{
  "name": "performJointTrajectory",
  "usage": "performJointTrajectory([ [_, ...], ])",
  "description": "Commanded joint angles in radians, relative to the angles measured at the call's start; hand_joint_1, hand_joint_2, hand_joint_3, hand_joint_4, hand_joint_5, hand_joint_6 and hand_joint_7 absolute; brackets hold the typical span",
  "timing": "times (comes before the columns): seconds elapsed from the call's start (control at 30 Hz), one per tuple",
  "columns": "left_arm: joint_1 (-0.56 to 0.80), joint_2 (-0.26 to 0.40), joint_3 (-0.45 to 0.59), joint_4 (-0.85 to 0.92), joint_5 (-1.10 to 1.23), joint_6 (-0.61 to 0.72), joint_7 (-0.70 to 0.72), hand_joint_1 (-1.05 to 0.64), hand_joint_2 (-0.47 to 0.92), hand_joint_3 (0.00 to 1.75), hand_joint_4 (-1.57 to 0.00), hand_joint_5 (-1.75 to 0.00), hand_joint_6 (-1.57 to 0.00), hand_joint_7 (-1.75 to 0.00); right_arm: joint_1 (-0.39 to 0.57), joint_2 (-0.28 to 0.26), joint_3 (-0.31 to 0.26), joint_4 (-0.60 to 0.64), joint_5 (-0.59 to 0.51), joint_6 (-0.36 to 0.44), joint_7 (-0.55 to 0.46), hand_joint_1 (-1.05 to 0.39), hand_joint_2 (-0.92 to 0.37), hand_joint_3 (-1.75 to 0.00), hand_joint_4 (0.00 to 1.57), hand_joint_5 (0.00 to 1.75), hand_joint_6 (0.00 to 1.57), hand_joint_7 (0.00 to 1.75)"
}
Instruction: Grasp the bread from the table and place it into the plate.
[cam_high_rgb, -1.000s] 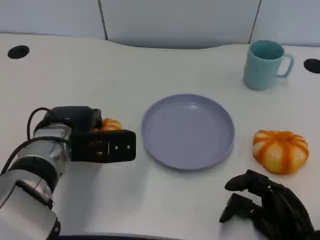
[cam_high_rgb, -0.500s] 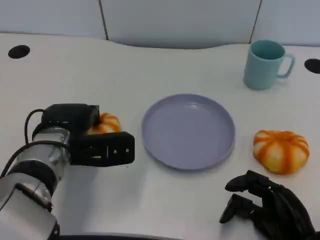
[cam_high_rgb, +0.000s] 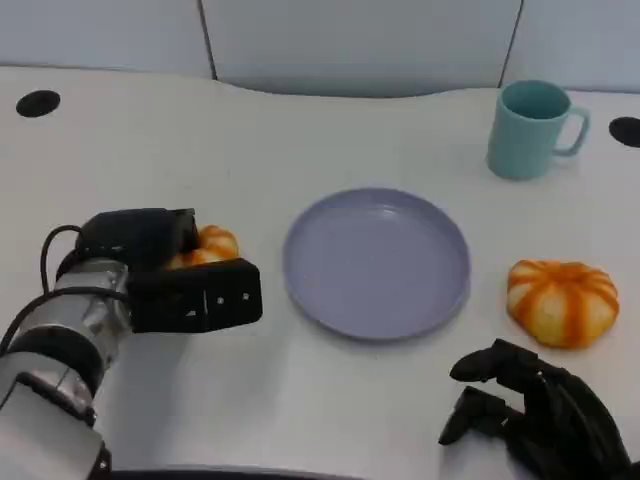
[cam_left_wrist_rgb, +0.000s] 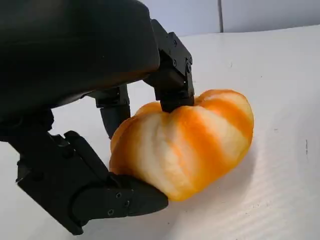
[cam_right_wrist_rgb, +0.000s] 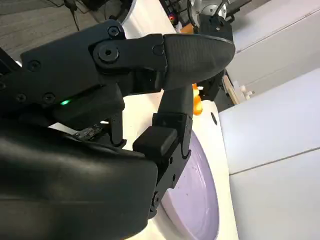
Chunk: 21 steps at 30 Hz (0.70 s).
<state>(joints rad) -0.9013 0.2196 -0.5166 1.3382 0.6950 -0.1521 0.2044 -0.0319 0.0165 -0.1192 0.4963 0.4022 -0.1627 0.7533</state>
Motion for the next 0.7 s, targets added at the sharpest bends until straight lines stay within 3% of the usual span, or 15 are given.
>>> performJointTrajectory([
  [0.03, -0.002, 0.036, 0.049, -0.014, -0.045, -0.056, 0.035, -0.14, 0.45, 0.97, -0.69, -1.75, -0.58, -1.73, 0.009, -0.010, -0.002, -0.026, -0.003, 0.011, -0.023, -0.48, -0.92, -0.44, 0.73, 1.33, 0.70, 0.96],
  [0.2, -0.018, 0.064, 0.128, -0.036, -0.116, -0.141, 0.076, -0.12, 0.48, 0.93, -0.81, -1.75, -0.63, -1.75, -0.001, -0.010, 0.002, -0.021, -0.003, 0.028, -0.038, -0.49, -0.92, -0.42, 0.73, 1.35, 0.70, 0.97],
  [0.23, -0.021, 0.067, 0.141, -0.040, -0.125, -0.152, 0.086, -0.11, 0.56, 0.76, -0.79, -1.75, -0.61, -1.75, -0.005, -0.009, 0.001, -0.015, -0.003, 0.026, -0.037, -0.49, -0.92, -0.42, 0.72, 1.35, 0.71, 0.97],
  [0.3, -0.027, 0.069, 0.161, -0.045, -0.142, -0.167, 0.096, -0.11, 0.63, 0.63, -0.78, -1.75, -0.61, -1.75, -0.010, -0.009, 0.001, -0.003, -0.004, 0.021, -0.036, -0.49, -0.92, -0.42, 0.72, 1.35, 0.71, 0.97],
  [0.7, -0.056, 0.067, 0.165, -0.076, -0.135, -0.240, 0.124, -0.11, 0.65, 0.53, -0.82, -1.75, -0.63, -1.75, -0.006, -0.010, 0.014, -0.013, -0.025, 0.019, -0.046, -0.52, -0.92, -0.40, 0.69, 1.39, 0.69, 0.99],
])
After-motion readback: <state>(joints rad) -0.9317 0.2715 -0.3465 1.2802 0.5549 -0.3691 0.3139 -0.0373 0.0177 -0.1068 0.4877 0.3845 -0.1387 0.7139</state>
